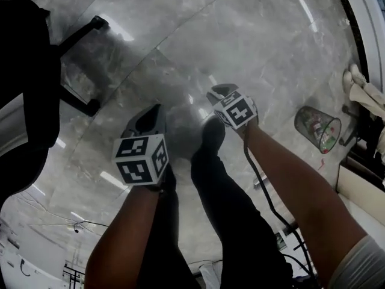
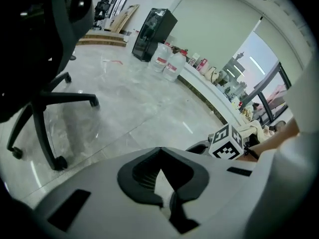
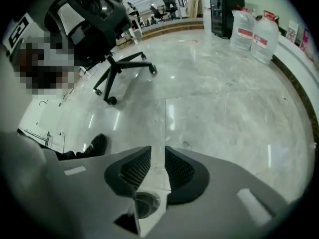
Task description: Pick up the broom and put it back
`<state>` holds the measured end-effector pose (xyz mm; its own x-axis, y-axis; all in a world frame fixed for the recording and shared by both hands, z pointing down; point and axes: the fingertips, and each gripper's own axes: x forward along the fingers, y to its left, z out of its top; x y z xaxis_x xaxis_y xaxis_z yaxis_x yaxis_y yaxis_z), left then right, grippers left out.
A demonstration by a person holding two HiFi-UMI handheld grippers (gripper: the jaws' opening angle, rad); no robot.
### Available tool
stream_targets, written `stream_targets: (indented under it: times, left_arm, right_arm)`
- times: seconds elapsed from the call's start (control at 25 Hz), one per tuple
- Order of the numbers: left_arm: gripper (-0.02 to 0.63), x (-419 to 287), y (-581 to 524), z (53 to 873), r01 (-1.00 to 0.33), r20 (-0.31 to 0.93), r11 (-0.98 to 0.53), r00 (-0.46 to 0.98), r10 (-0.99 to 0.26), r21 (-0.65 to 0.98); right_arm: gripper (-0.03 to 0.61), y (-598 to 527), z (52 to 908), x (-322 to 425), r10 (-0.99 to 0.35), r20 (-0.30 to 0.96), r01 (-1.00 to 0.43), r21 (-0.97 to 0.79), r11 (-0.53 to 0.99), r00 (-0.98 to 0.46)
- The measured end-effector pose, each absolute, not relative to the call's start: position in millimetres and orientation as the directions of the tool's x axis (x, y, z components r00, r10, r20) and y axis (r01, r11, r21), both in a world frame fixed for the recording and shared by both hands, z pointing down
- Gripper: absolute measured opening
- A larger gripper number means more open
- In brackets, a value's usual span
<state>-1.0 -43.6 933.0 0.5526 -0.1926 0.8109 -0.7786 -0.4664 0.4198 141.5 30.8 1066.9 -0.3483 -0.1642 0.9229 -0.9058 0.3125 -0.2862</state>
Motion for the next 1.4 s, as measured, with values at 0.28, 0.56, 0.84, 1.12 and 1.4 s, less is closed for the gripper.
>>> stream_targets:
  times: [0.28, 0.56, 0.84, 1.12, 1.4]
  left_arm:
    - [0.005, 2, -45, 1027, -0.778, 0.809, -0.452, 0.559, -0.179, 0.437]
    - [0.005, 5, -33, 1077, -0.761, 0.808, -0.464, 0.571, -0.145, 0.454]
    - [0.005, 7, -31, 1092, -0.761, 0.812, -0.463, 0.568, -0.136, 0.455]
    - [0.005, 0, -49, 1071, -0.768, 0.806, -0.461, 0.567, -0.17, 0.444]
    - [0.005, -24, -80, 960, -0.794, 0.796, -0.467, 0.545, -0.262, 0.39]
  right_arm:
    - [0.104, 60, 1192, 167, -0.051, 0.97, -0.912, -0.205, 0.354, -0.238]
    - [0.12, 71, 1262, 209, -0.001, 0.994, -0.939, -0.102, 0.329, -0.109]
    - [0.115, 72, 1278, 210, -0.001, 0.995, -0.942, -0.098, 0.322, -0.104]
    - [0.101, 64, 1247, 199, -0.023, 0.993, -0.93, -0.097, 0.354, -0.112]
    - [0.095, 13, 1104, 165, -0.181, 0.967, -0.922, -0.1, 0.375, -0.179]
